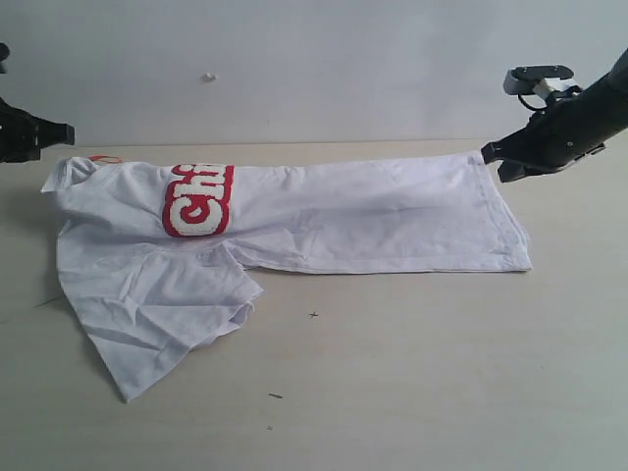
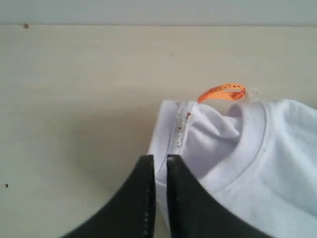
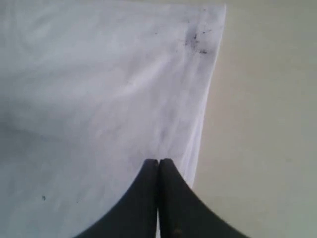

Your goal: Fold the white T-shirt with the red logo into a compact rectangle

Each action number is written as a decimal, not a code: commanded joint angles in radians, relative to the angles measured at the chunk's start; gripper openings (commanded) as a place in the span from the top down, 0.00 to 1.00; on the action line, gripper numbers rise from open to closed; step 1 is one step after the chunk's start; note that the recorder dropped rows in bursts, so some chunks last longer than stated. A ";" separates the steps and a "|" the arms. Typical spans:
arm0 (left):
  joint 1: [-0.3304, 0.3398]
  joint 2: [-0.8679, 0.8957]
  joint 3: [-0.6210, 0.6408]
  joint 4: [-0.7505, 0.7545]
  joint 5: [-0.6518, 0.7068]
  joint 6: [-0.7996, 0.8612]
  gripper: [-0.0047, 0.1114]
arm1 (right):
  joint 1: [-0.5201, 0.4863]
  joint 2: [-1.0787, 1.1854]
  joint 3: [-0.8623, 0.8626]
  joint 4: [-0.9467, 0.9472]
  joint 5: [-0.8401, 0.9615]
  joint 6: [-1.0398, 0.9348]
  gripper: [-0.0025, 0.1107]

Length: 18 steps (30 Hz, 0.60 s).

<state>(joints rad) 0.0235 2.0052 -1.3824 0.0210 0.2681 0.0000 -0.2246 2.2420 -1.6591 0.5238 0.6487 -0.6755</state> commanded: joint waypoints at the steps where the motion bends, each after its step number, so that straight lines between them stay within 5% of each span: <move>1: -0.047 -0.027 -0.005 -0.021 0.081 0.124 0.96 | 0.004 0.017 -0.003 0.001 0.019 -0.012 0.98; 4: -0.085 -0.043 -0.005 -0.119 0.142 0.290 0.96 | 0.004 0.029 -0.003 -0.001 0.036 -0.012 0.98; 10: -0.148 -0.048 0.031 -0.565 0.326 0.772 0.96 | 0.004 0.030 -0.003 -0.003 0.057 -0.008 0.98; 18: -0.233 0.011 0.182 -0.495 0.330 0.782 0.96 | 0.080 0.030 0.048 -0.142 -0.024 0.052 0.98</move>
<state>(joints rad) -0.1861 1.9977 -1.2364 -0.5069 0.5926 0.7895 -0.1693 2.2758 -1.6251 0.4335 0.6556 -0.6513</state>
